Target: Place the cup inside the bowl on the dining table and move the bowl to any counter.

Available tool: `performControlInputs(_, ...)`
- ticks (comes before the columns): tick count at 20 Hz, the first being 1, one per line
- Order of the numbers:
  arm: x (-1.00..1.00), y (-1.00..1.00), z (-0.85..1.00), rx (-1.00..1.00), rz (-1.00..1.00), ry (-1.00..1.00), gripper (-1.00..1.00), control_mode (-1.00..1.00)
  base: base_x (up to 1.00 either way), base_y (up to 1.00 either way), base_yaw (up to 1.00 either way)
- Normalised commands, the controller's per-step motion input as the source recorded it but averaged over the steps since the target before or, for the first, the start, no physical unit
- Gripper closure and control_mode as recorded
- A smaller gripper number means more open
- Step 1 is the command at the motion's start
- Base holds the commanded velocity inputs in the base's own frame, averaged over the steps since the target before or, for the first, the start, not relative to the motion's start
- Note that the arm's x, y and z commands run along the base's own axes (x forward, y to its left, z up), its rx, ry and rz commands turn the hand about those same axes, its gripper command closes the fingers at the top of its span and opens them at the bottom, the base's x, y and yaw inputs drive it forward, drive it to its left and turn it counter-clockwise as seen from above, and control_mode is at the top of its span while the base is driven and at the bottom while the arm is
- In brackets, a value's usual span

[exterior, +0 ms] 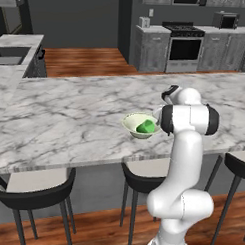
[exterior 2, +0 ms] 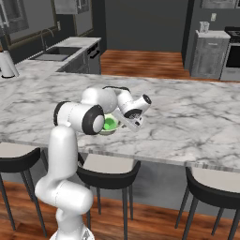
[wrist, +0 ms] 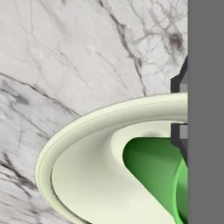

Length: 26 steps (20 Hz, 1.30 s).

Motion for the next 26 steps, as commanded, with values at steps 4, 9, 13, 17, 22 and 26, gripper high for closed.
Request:
performControlInputs(4,-0.06,0.0,0.02,0.0,0.0,0.0,1.0,-1.0,0.0,0.0,0.0)
performControlInputs(9,-0.18,0.0,0.24,0.03,0.0,0.0,1.0,-1.0,0.0,0.0,0.0)
performControlInputs(13,-0.22,-0.01,0.26,0.03,0.0,0.0,1.0,-1.0,0.0,0.0,0.0)
performControlInputs(17,-0.19,0.0,0.23,0.05,0.0,0.0,1.0,-1.0,0.0,0.0,0.0)
performControlInputs(22,-0.17,0.0,0.14,0.07,0.0,-0.04,1.0,-1.0,0.0,0.0,0.0)
performControlInputs(26,-0.24,-0.01,0.11,0.09,0.0,-0.11,1.0,-1.0,0.0,0.0,0.0)
